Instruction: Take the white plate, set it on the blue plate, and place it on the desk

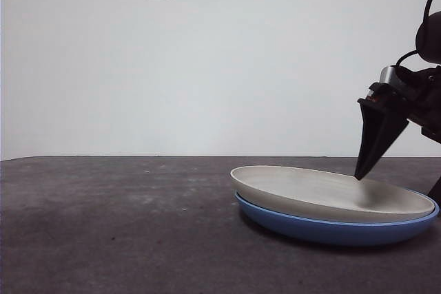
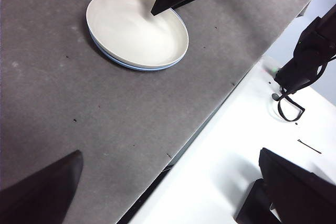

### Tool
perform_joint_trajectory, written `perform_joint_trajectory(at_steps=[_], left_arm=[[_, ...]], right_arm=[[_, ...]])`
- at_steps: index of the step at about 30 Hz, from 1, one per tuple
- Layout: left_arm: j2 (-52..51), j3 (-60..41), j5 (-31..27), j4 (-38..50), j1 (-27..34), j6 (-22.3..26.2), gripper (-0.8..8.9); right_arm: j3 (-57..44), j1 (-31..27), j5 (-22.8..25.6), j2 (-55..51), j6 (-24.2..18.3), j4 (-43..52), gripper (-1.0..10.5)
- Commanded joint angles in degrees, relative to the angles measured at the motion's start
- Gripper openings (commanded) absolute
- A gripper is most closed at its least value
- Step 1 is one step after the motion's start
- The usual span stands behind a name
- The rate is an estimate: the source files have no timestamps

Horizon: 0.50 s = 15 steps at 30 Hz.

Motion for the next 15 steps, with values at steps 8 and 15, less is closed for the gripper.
perform_joint_trajectory(at_steps=[8,15], left_arm=[[0.1,0.5,0.0,0.5,-0.3,-0.7,5.63],[0.1,0.5,0.0,0.5,-0.3,-0.7,5.63]], right_arm=[[0.3,0.0,2.5,1.0,-0.5,-0.3,0.8],[0.3,-0.2,6.7,1.0,-0.5,-2.6,0.1]])
